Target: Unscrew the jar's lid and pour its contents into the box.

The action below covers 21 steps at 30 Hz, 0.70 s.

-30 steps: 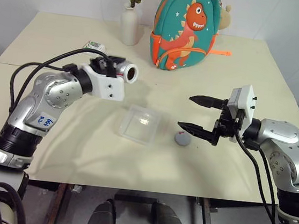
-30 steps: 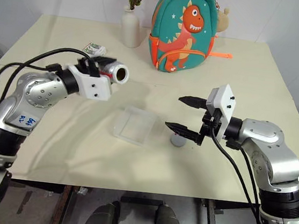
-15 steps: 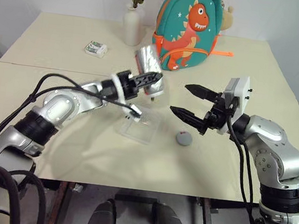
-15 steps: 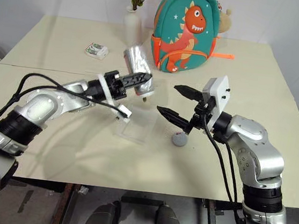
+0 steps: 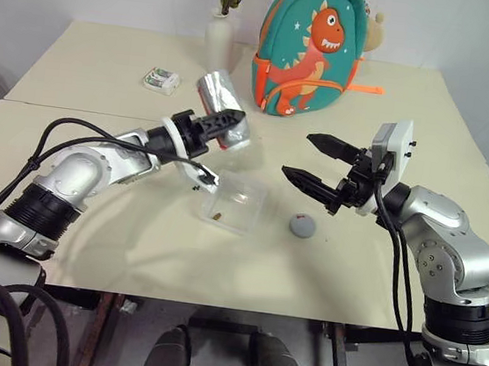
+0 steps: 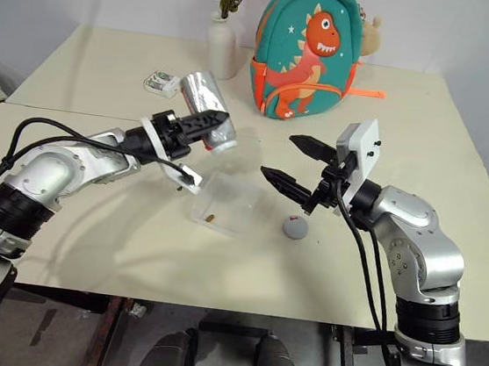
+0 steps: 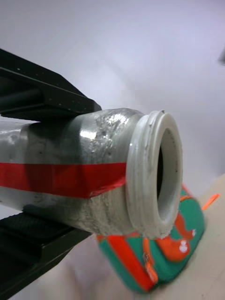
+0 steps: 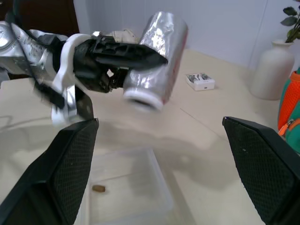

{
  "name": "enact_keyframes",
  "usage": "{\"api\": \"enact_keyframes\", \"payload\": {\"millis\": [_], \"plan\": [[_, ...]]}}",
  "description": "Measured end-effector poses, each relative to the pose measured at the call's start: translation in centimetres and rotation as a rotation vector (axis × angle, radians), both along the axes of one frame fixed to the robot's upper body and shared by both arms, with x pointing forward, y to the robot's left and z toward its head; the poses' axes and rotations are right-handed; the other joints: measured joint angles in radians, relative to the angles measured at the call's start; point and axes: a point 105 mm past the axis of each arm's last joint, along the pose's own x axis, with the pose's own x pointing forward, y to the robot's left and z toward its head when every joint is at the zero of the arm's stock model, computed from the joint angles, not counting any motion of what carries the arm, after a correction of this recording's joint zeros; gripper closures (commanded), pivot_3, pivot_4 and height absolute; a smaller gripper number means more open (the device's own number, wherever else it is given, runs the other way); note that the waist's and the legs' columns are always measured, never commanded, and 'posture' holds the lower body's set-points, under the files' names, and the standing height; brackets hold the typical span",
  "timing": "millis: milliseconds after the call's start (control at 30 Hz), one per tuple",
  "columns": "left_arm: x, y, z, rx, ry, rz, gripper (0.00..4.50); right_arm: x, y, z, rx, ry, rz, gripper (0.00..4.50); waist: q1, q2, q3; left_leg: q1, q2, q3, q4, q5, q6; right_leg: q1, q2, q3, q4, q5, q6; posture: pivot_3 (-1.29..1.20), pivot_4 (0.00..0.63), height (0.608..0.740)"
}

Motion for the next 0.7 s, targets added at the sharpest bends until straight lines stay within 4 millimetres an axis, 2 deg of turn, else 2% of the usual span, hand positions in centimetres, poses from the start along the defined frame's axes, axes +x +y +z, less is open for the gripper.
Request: {"api": "enact_keyframes", "payload": {"millis": [33,200,333,433,567,700], "plan": [[0.3,0.6,-0.2,-0.095,0.082,0.022,2.48,0.0,0.0,-0.1,0.0,0.003,-0.001,0.04,0.0,0.0,0.0,0.0,0.0,0.0,0.001,0.0,0.0,0.0,0.0,0.0,0.001,0.0,0.0,0.0,0.15,0.74],[1.7,4.4,-1.9,-0.968,0.677,0.087,2.48,-0.1,-0.3,-0.4,0.0,0.012,-0.009,0.04,0.0,0.0,0.0,-0.001,0.001,-0.001,0.006,0.0,0.0,0.0,0.001,-0.001,0.005,0.0,0.0,0.0,0.15,0.74],[2.1,7.7,-1.8,-1.354,0.842,0.101,2.48,-0.4,-0.5,-0.9,-0.01,0.034,-0.013,0.04,-0.006,0.0,0.0,0.0,0.001,-0.004,0.007,0.0,0.0,0.001,0.003,-0.001,0.005,0.0,0.0,0.0,0.15,0.74],[2.5,10.0,-2.6,-1.573,0.901,0.152,2.48,-0.7,-0.4,-0.9,-0.018,0.035,-0.006,0.04,-0.01,0.0,0.0,0.001,0.001,-0.005,0.007,0.001,0.0,0.002,0.003,-0.001,0.005,0.0,0.0,0.0,0.15,0.74],[3.0,12.6,-4.7,-1.732,0.92,0.179,2.48,-1.2,-0.3,-0.7,-0.037,0.027,0.003,0.04,-0.018,0.0,0.0,0.0,0.001,-0.005,0.007,0.001,0.0,0.002,0.003,-0.001,0.004,0.0,0.0,0.0,0.15,0.74],[3.2,13.8,-5.4,-1.8,0.883,0.06,2.48,-1.3,-0.4,-0.7,-0.046,0.03,-0.001,0.04,-0.02,0.0,0.0,0.0,0.001,-0.005,0.007,0.0,0.0,0.002,0.003,-0.001,0.003,0.0,0.0,0.0,0.15,0.74]]}}
